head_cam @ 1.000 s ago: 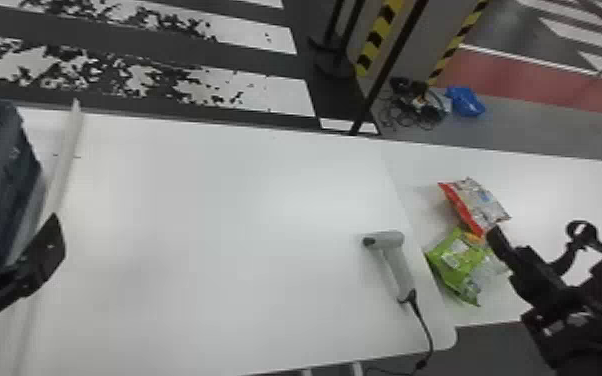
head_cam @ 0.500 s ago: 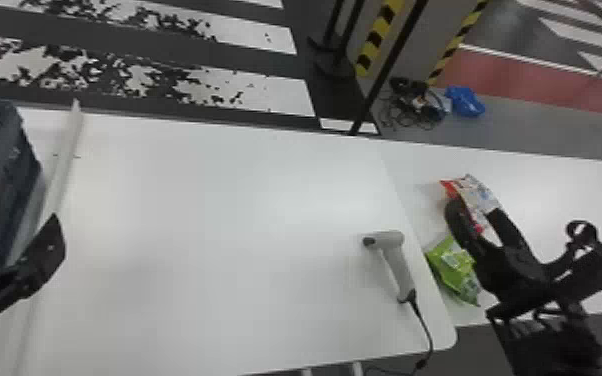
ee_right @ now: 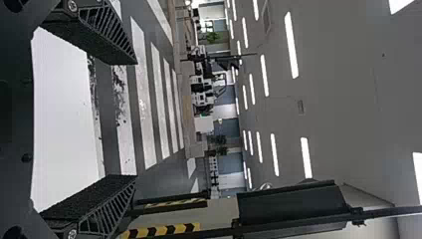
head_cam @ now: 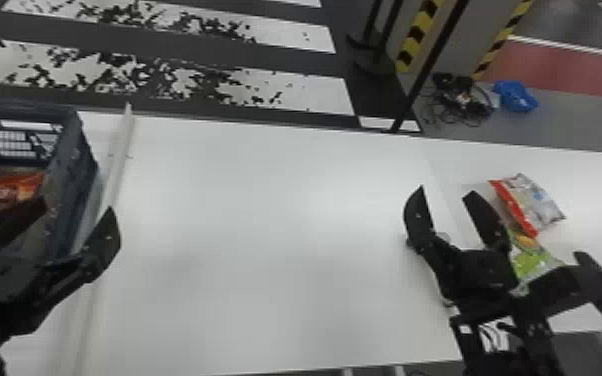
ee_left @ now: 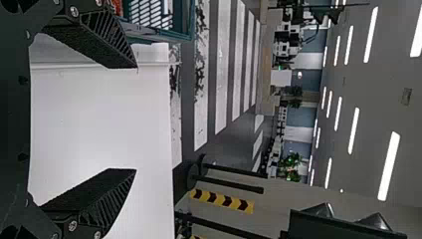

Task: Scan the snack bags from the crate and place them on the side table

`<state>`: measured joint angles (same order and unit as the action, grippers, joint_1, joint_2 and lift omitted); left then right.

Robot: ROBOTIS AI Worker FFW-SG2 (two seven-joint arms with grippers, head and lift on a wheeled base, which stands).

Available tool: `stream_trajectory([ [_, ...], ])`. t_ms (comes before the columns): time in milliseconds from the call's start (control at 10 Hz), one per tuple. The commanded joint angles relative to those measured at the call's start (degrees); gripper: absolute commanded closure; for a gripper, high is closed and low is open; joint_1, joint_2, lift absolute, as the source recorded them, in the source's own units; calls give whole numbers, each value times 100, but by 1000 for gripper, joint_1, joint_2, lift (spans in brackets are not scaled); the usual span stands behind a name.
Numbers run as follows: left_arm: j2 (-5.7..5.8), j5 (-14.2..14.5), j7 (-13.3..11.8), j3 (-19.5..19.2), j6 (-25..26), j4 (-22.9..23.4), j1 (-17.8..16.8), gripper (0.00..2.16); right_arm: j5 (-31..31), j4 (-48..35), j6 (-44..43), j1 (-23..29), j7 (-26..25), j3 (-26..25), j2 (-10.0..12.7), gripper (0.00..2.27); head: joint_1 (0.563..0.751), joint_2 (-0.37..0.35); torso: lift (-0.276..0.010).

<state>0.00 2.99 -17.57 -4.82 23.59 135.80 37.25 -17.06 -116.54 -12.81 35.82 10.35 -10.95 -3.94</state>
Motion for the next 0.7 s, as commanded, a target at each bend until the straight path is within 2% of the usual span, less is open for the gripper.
stream_trajectory([
  [0, -15, 0, -1, 7, -412, -220, -51, 137, 590, 219, -516, -13, -279, 559, 16, 70, 695, -167, -94],
  [400, -15, 9, -1, 78, -816, -704, -209, 140, 1126, 650, -867, 4, -560, 1174, 219, 70, 695, -47, -94],
  [500, -15, 26, -115, 60, -816, -704, -218, 140, 1144, 685, -885, 13, -560, 1201, 227, 70, 695, -40, -94],
  [600, -15, 70, -238, -116, -675, -563, -226, 140, 1144, 694, -885, 22, -560, 1209, 227, 70, 695, -31, -94],
])
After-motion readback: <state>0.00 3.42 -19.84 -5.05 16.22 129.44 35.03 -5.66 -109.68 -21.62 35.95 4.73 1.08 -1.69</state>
